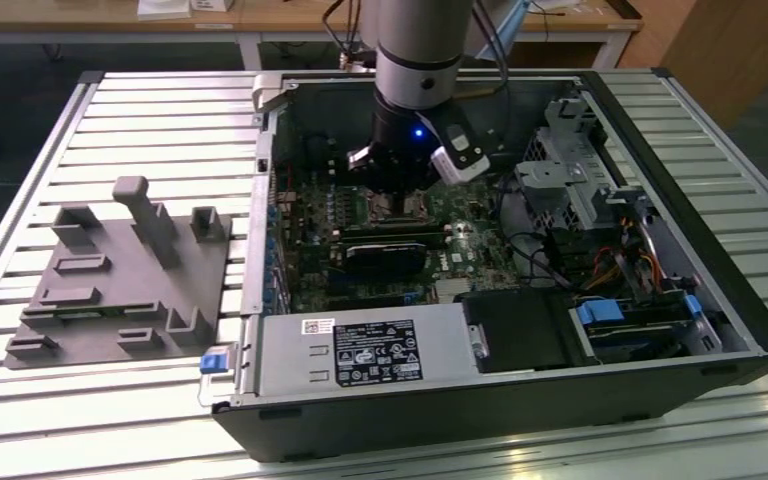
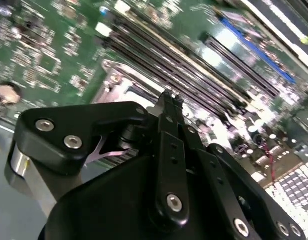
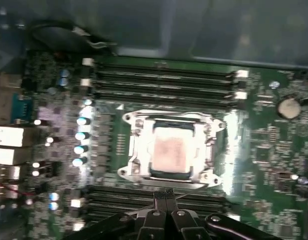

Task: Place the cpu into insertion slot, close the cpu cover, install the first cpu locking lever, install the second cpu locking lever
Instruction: 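Install the second cpu locking lever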

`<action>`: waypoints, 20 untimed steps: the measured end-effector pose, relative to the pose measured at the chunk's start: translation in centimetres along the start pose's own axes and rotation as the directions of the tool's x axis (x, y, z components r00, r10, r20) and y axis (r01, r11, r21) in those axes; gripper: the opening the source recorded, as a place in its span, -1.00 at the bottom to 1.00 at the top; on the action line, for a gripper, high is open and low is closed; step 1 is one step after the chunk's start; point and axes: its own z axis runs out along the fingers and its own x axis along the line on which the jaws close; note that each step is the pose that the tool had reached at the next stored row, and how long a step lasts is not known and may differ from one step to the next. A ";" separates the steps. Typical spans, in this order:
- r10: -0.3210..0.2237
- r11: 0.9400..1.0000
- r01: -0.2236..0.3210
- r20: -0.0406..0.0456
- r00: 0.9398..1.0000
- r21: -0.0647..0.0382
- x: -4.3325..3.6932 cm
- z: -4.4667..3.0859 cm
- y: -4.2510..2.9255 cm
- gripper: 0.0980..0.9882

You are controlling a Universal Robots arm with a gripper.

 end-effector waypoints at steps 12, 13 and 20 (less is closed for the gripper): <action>0.004 1.000 -0.004 0.001 1.000 -0.019 0.92 0.59 -0.86 -0.98; 0.005 1.000 -0.005 0.002 1.000 -0.024 1.05 0.59 -0.89 -0.98; 0.005 0.999 -0.005 0.003 1.000 -0.042 1.74 0.89 -1.02 -0.98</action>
